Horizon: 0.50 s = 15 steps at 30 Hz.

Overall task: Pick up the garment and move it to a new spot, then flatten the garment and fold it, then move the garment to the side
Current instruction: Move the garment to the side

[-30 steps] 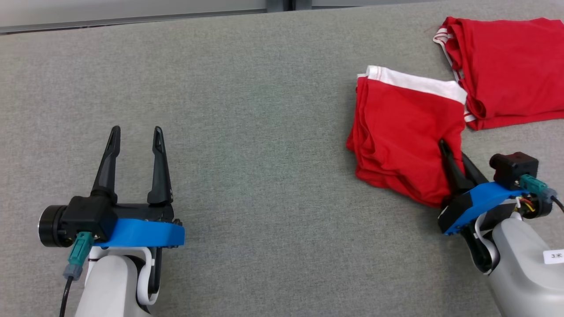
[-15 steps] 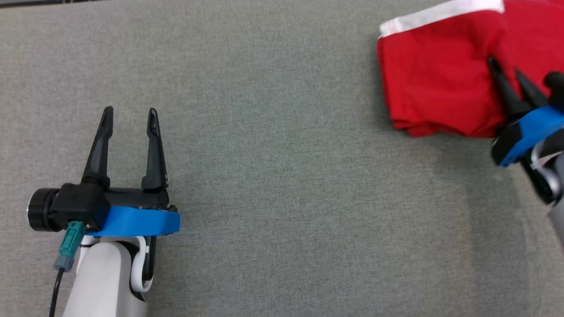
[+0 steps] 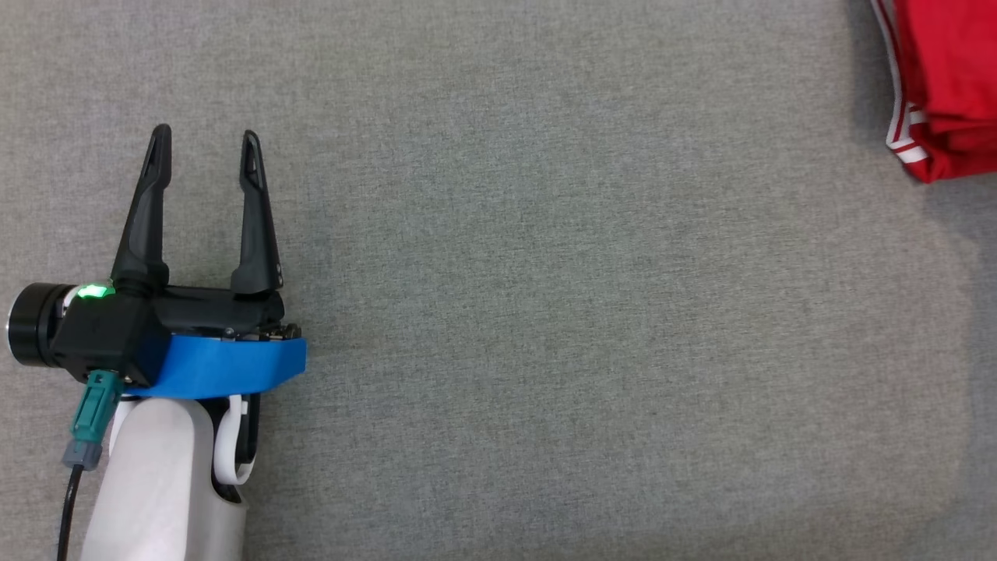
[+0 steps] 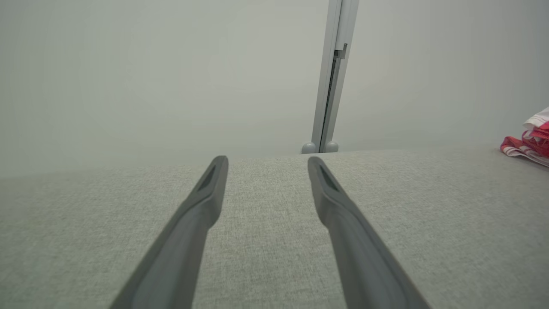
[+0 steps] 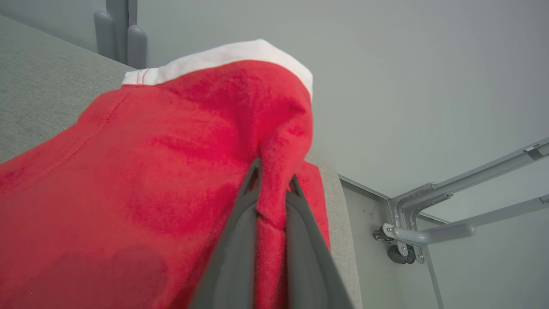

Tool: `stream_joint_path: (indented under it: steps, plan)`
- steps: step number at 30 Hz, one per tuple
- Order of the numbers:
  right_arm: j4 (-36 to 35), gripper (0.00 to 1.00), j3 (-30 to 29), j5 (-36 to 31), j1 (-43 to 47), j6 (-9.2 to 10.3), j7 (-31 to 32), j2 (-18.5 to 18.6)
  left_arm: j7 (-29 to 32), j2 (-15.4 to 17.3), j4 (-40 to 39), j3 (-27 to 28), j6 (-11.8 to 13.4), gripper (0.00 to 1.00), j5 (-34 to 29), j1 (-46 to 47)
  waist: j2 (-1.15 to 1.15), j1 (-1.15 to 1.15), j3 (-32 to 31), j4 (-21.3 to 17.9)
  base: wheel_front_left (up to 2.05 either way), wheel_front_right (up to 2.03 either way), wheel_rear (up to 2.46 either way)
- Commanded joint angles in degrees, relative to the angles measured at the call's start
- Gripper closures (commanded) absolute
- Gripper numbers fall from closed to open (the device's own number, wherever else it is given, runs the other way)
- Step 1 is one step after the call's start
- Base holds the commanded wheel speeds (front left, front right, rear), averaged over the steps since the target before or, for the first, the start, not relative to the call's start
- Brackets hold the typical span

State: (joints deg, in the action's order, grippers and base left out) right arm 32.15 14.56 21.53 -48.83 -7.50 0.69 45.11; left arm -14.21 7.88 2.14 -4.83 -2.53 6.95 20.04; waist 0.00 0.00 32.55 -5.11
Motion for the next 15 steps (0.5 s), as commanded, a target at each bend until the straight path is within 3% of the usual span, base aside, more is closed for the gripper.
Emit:
stream_joint_path:
  steps: [1, 8, 15]
  plan:
    - [0.4, 1.00, -0.3, 0.4, -1.1, 0.01, 0.5, 1.1, 0.1, 0.3, -0.4, -0.3, 0.1, 0.00, -0.2, 0.9, 0.00, 0.00, 0.5, 0.4, 0.00, 0.00, 0.00]
    - [3.7, 1.00, 1.1, 0.0, -4.4, 0.01, 2.4, 5.4, 0.4, 0.6, -1.8, -0.7, 0.3, 0.00, -0.2, 1.7, 0.00, 0.00, 2.0, 1.2, 0.00, 0.00, 0.00]
    - [7.4, 1.00, 2.3, -0.8, -7.2, 0.01, 4.0, 6.5, 0.2, 0.6, -1.5, -1.0, 0.5, 0.00, 0.3, 2.1, 0.00, 0.00, 2.7, 2.1, 0.00, 0.00, 0.00]
